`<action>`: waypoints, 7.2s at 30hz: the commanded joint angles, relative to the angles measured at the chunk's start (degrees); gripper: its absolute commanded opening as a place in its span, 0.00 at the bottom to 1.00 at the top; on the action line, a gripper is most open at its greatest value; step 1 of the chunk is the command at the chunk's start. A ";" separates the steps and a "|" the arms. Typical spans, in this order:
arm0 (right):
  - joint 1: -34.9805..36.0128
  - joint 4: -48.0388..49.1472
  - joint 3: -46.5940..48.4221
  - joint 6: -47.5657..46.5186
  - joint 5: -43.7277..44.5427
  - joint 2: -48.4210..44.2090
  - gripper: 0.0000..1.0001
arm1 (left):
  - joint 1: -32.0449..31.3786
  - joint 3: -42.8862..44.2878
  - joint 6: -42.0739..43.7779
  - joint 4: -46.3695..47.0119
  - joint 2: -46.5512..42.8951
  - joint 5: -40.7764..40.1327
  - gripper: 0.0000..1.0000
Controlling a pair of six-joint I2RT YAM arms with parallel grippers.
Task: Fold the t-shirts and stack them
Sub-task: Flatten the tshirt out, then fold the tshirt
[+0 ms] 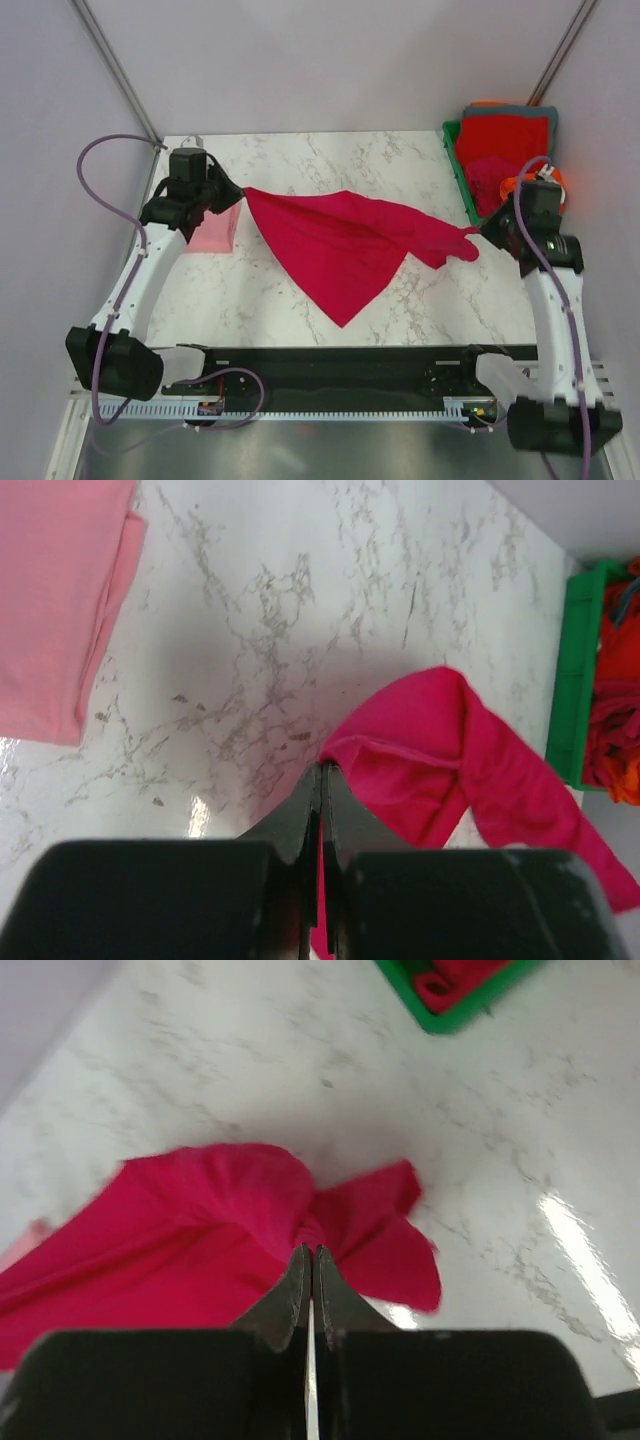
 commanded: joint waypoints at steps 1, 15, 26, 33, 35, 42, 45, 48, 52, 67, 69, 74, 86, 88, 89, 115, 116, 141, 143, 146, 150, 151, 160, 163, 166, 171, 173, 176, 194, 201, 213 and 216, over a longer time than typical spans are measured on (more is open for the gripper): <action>-0.20 3.83 4.50 0.32 -10.61 -16.88 0.00 | 0.03 1.99 0.75 2.39 -0.77 -0.97 0.02; -0.20 0.15 28.02 6.31 9.38 15.80 0.00 | -9.37 -3.99 0.75 5.99 10.66 -0.17 0.02; -0.20 8.31 1.10 2.71 9.23 -4.84 0.00 | -7.62 -2.60 3.12 1.52 -1.46 -3.69 0.02; -0.20 4.89 10.12 -1.43 5.71 -6.61 0.00 | -4.63 11.90 6.11 -6.49 -4.27 -9.40 0.02; -0.29 3.92 13.21 -1.78 5.71 -6.96 0.00 | -4.63 15.42 6.46 -7.27 -5.86 -10.45 0.02; -0.20 1.98 25.07 -4.24 8.87 -12.23 0.00 | -4.63 19.92 6.03 -8.16 -16.31 -12.39 0.02; -0.20 3.12 28.41 -5.03 9.57 -15.83 0.00 | -4.63 20.18 5.58 -8.16 -21.59 -12.92 0.02; -0.20 4.87 31.84 -5.56 10.45 -18.91 0.00 | -4.63 21.40 5.32 -8.16 -25.81 -13.10 0.02; -0.20 7.25 36.59 -5.47 11.60 -21.72 0.00 | -4.63 24.13 5.14 -8.16 -28.98 -12.75 0.02; -0.20 11.47 48.13 -1.08 12.66 -18.83 0.00 | -4.63 23.62 3.13 -10.27 -31.17 -13.89 0.02; -0.20 12.00 44.44 0.24 12.22 -19.09 0.00 | -4.63 19.94 2.25 -10.18 -31.44 -14.41 0.02; -0.11 13.49 34.08 2.79 8.62 -18.74 0.00 | -4.63 11.93 1.81 -7.73 -30.92 -16.35 0.02; -0.20 15.17 26.31 5.52 0.78 -11.89 0.00 | -4.63 6.72 3.03 -4.12 -23.53 -16.70 0.02; -0.20 14.55 27.81 4.55 1.57 -12.06 0.00 | -4.63 8.31 3.48 -4.29 -23.44 -16.35 0.02; -0.20 13.94 29.56 4.29 1.84 -12.15 0.00 | -4.55 9.10 3.56 -4.21 -23.70 -16.09 0.02; -0.20 13.05 41.46 4.19 5.02 -14.80 0.00 | -4.63 9.29 -1.09 -3.07 -31.28 -16.69 0.02; -0.20 13.40 40.22 5.07 4.05 -13.83 0.00 | -4.63 6.67 -1.27 -1.93 -30.40 -16.96 0.02; -7.48 34.65 79.42 24.38 -21.69 41.11 0.00 | 9.52 59.99 -3.55 16.68 30.08 7.11 0.02; -10.46 41.87 74.85 28.00 -26.17 40.24 0.00 | 9.52 59.99 -3.47 18.73 30.61 8.61 0.02; -11.18 42.58 66.87 26.18 -29.34 37.00 0.00 | 9.52 55.36 -1.98 21.36 29.48 8.96 0.02; -11.18 49.42 41.61 24.85 -33.22 29.79 0.00 | 9.52 37.45 -1.44 29.00 23.59 8.70 0.02; -11.18 49.70 37.96 24.68 -34.10 28.64 0.00 | 9.52 29.58 -1.27 32.15 22.36 8.87 0.02; -11.18 45.94 3.92 15.99 -34.46 15.02 0.00 | 9.52 -9.30 -3.99 45.27 8.83 7.56 0.02; -11.10 40.93 -1.77 12.99 -33.23 11.24 0.00 | 9.43 -18.88 -4.35 47.64 5.83 8.00 0.02; -11.18 38.37 -9.52 9.92 -31.74 3.97 0.00 | 8.90 -28.47 -4.70 51.16 2.06 8.43 0.02; -11.18 28.82 -19.88 3.60 -27.79 -7.82 0.00 | 8.90 -39.57 -4.52 51.00 -8.13 8.52 0.02; -11.18 25.36 -22.11 1.82 -25.84 -15.29 0.00 | 8.90 -44.24 -4.43 48.36 -12.19 7.82 0.02; -11.18 17.99 -24.74 -1.07 -21.11 -25.66 0.00 | 8.90 -50.30 -5.48 43.36 -21.57 5.98 0.02; -10.83 15.77 -20.00 -3.63 -9.23 -23.94 0.00 | 8.99 -49.18 -7.86 38.16 -21.00 4.30 0.02; -10.75 21.66 -12.18 -2.57 -9.06 -12.16 0.00 | 8.99 -40.92 -6.81 37.46 -14.94 1.50 0.02; -3.98 26.50 1.09 -1.87 -4.49 10.86 0.00 | 8.99 -29.93 -6.10 37.98 1.86 0.53 0.02; -3.28 26.76 3.81 -2.22 -3.61 14.90 0.00 | 8.99 -28.26 -6.02 38.42 4.50 0.35 0.02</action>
